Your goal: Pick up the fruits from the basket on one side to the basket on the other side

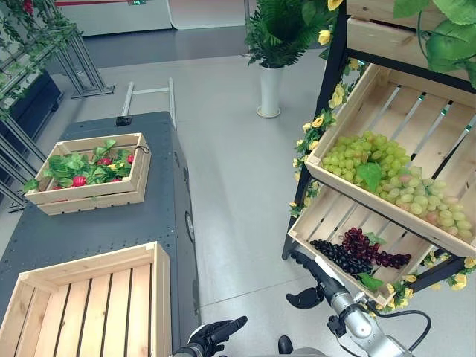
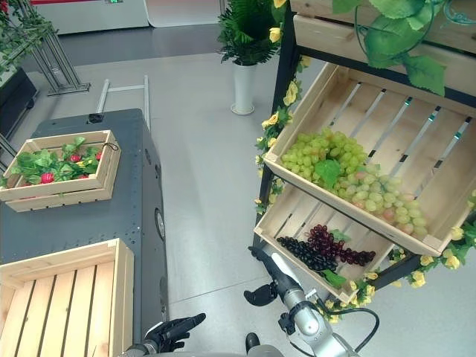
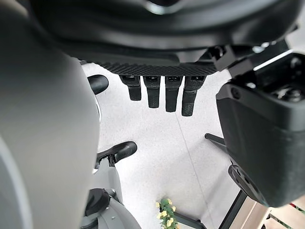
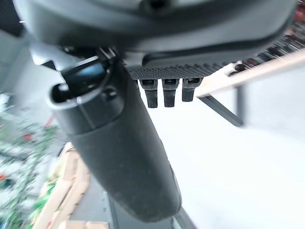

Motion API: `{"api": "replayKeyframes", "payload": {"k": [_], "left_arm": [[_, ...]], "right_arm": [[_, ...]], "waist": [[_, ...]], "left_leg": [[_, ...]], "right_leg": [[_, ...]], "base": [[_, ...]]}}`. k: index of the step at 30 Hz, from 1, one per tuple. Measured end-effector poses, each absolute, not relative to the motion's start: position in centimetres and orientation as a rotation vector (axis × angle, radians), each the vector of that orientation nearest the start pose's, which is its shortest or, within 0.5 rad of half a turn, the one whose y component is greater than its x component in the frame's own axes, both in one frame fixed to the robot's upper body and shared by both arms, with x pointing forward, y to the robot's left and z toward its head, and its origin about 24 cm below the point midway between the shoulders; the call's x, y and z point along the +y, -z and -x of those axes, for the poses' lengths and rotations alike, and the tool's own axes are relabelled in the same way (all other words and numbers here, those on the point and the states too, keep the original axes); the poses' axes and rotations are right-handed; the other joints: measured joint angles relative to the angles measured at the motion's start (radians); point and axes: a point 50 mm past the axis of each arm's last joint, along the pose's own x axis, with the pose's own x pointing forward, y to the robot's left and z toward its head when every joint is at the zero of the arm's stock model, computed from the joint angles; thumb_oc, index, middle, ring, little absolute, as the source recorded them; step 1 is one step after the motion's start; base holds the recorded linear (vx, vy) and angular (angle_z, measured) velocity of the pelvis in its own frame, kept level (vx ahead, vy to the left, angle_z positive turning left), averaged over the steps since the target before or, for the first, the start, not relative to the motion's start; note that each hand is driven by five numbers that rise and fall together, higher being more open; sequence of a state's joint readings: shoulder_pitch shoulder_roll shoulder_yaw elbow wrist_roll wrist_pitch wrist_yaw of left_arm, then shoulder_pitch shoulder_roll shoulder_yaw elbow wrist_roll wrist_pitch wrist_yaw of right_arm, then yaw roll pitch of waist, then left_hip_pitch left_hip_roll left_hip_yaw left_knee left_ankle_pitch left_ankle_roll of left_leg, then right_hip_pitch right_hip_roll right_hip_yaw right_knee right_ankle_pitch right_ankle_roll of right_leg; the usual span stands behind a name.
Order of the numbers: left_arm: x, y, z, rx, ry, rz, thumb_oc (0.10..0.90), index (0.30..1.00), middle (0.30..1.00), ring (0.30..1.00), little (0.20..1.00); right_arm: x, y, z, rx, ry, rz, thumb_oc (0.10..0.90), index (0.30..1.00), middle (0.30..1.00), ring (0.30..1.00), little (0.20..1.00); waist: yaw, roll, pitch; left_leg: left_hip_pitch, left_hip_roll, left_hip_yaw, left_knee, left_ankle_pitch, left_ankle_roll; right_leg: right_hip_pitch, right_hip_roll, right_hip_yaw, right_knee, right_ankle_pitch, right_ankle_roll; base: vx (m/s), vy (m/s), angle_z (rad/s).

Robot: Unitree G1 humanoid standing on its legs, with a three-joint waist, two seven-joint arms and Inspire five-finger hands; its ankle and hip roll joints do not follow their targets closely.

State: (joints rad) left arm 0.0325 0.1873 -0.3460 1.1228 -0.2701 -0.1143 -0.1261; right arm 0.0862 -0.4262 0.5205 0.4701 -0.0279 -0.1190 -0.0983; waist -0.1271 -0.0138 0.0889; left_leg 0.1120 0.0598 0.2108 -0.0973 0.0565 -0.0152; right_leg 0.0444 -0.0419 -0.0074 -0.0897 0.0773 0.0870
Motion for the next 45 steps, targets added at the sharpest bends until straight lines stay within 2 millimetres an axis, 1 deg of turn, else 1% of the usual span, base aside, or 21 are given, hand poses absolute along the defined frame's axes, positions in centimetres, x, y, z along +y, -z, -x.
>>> {"api": "replayKeyframes", "payload": {"k": [3,5,6,7,8,9,10,11,12,15,17,19,23,28,32,38,45], "left_arm": [[18.0,15.9,-10.5,1.049,0.173,-0.069,0.800,0.900,0.900,0.900,0.900],[18.0,16.0,-10.4,1.049,0.174,-0.080,0.800,0.900,0.900,0.900,0.900],[18.0,16.0,-10.4,1.049,0.174,-0.082,0.800,0.900,0.900,0.900,0.900],[18.0,15.9,-10.6,1.038,0.174,-0.093,0.800,0.900,0.900,0.900,0.900],[18.0,15.9,-10.6,1.033,0.174,-0.099,0.800,0.900,0.900,0.900,0.900],[18.1,15.9,-10.6,1.032,0.179,-0.119,0.800,0.900,0.900,0.900,0.900],[18.1,15.9,-10.4,1.037,0.184,-0.127,0.800,0.900,0.900,0.900,0.900],[18.1,16.0,-10.4,1.036,0.185,-0.134,0.800,0.900,0.900,0.900,0.900],[18.2,16.0,-10.3,1.038,0.190,-0.145,0.800,0.900,0.900,0.900,0.900],[18.1,16.1,-10.2,1.045,0.229,-0.187,0.800,0.900,0.900,0.900,0.900],[17.8,16.1,-10.3,1.043,0.276,-0.243,0.800,0.900,0.900,0.900,0.900],[17.8,16.1,-10.4,1.040,0.290,-0.261,0.800,0.900,0.900,0.900,0.900],[17.9,16.0,-10.5,1.037,0.275,-0.272,0.800,0.900,0.900,0.900,0.900],[17.9,16.0,-10.5,1.035,0.276,-0.270,0.800,0.900,0.900,0.900,0.900],[17.8,16.0,-10.4,1.029,0.288,-0.263,0.800,0.900,0.900,0.900,0.900],[17.7,16.0,-10.4,1.027,0.305,-0.253,0.800,0.900,0.900,0.900,0.900],[17.7,16.0,-10.4,1.025,0.315,-0.257,0.800,0.900,0.900,0.900,0.900]], "right_arm": [[-17.4,10.4,-16.0,0.637,-0.337,0.481,0.800,0.900,0.900,0.900,0.900],[-17.5,12.1,-14.5,0.747,-0.327,0.458,0.800,0.900,0.900,0.900,0.900],[-17.6,12.5,-14.1,0.777,-0.319,0.442,0.800,0.900,0.900,0.900,0.900],[-17.9,13.2,-13.4,0.848,-0.281,0.387,0.800,0.900,0.900,0.900,0.900],[-18.1,13.5,-13.2,0.871,-0.262,0.365,0.800,0.900,0.900,0.900,0.900],[-18.6,14.1,-12.9,0.923,-0.203,0.294,0.800,0.900,0.900,0.900,0.900],[-18.9,14.4,-12.6,0.957,-0.168,0.261,0.800,0.900,0.900,0.900,0.900],[-19.4,14.9,-11.9,1.002,-0.127,0.215,0.800,0.900,0.900,0.900,0.900],[-19.7,15.3,-11.4,1.043,-0.083,0.158,0.800,0.900,0.900,0.900,0.900],[-20.4,15.7,-10.7,1.090,-0.047,0.154,0.800,0.900,0.900,0.900,0.900],[-21.0,16.0,-9.9,1.125,-0.036,0.168,0.800,0.900,0.900,0.900,0.900],[-21.3,16.1,-9.4,1.146,-0.032,0.181,0.800,0.900,0.900,0.900,0.900],[-21.5,16.2,-8.6,1.162,-0.071,0.184,0.800,0.900,0.900,0.900,0.900],[-21.6,16.2,-8.4,1.137,-0.078,0.181,0.800,0.900,0.900,0.900,0.900],[-21.8,16.1,-8.3,1.131,-0.077,0.185,0.800,0.900,0.900,0.900,0.900],[-22.0,16.1,-8.3,1.129,-0.074,0.190,0.800,0.900,0.900,0.900,0.900],[-22.1,16.0,-8.3,1.128,-0.071,0.190,0.800,0.900,0.900,0.900,0.900]], "waist": [[0.011,0.004,-0.002],[0.019,0.010,-0.009],[0.025,0.012,-0.012],[0.040,0.019,-0.016],[0.049,0.021,-0.018],[0.050,0.025,-0.028],[0.056,0.027,-0.037],[0.068,0.032,-0.049],[0.069,0.034,-0.057],[0.075,0.040,-0.075],[0.088,0.042,-0.088],[0.090,0.041,-0.090],[0.092,0.042,-0.090],[0.093,0.048,-0.090],[0.094,0.056,-0.087],[0.094,0.063,-0.082],[0.093,0.064,-0.078]], "left_leg": [[0.004,0.002,-0.017,0.000,0.000,0.002],[0.009,0.004,-0.036,0.000,0.000,0.001],[0.009,0.004,-0.041,0.000,-0.001,0.000],[0.011,0.006,-0.046,0.000,-0.002,-0.003],[0.010,0.006,-0.050,0.000,-0.002,-0.003],[0.010,0.006,-0.069,0.000,0.000,-0.004],[0.009,0.006,-0.074,0.000,0.001,-0.005],[0.007,0.008,-0.081,0.000,0.001,-0.006],[0.008,0.008,-0.094,0.000,0.002,-0.008],[0.006,0.009,-0.106,0.000,0.003,-0.009],[-0.001,0.009,-0.121,0.000,0.004,-0.010],[-0.003,0.009,-0.132,0.000,0.006,-0.013],[-0.014,0.009,-0.163,0.000,0.011,-0.018],[-0.018,0.011,-0.185,0.000,0.013,-0.021],[-0.021,0.011,-0.200,0.000,0.014,-0.021],[-0.017,0.011,-0.202,0.000,0.017,-0.018],[-0.019,0.011,-0.199,0.000,0.013,-0.022]], "right_leg": [[0.012,0.000,-0.014,-0.002,-0.004,-0.002],[0.027,0.000,-0.033,-0.003,-0.011,-0.004],[0.030,-0.001,-0.036,-0.003,-0.013,-0.007],[0.033,0.000,-0.040,-0.003,-0.017,-0.011],[0.036,-0.001,-0.046,-0.003,-0.017,-0.011],[0.041,-0.003,-0.060,-0.003,-0.021,-0.012],[0.043,-0.002,-0.063,-0.003,-0.023,-0.012],[0.048,-0.001,-0.065,-0.003,-0.026,-0.015],[0.056,-0.001,-0.083,-0.003,-0.031,-0.017],[0.056,0.000,-0.090,-0.003,-0.035,-0.018],[0.057,0.001,-0.097,-0.003,-0.037,-0.020],[0.062,0.001,-0.116,-0.003,-0.040,-0.020],[0.063,0.006,-0.142,-0.004,-0.044,-0.024],[0.070,0.009,-0.167,-0.004,-0.053,-0.031],[0.072,0.009,-0.172,-0.004,-0.056,-0.030],[0.071,0.010,-0.173,-0.004,-0.058,-0.030],[0.071,0.010,-0.171,-0.004,-0.059,-0.029]], "base": [[0.01,-0.009,0.16],[0.01,-0.013,0.25],[0.02,-0.007,0.19],[0.02,-0.001,0.11],[0.03,0.005,0.23],[0.03,0.015,0.26],[0.04,0.025,0.29],[0.06,0.034,0.25],[0.05,0.029,0.23],[0.04,0.029,0.16],[0.03,0.027,0.10],[0.01,0.004,0.18],[0.00,-0.012,0.19],[0.01,-0.007,0.15],[0.01,0.001,0.07],[0.00,0.001,0.01],[0.00,0.000,0.00]]}}
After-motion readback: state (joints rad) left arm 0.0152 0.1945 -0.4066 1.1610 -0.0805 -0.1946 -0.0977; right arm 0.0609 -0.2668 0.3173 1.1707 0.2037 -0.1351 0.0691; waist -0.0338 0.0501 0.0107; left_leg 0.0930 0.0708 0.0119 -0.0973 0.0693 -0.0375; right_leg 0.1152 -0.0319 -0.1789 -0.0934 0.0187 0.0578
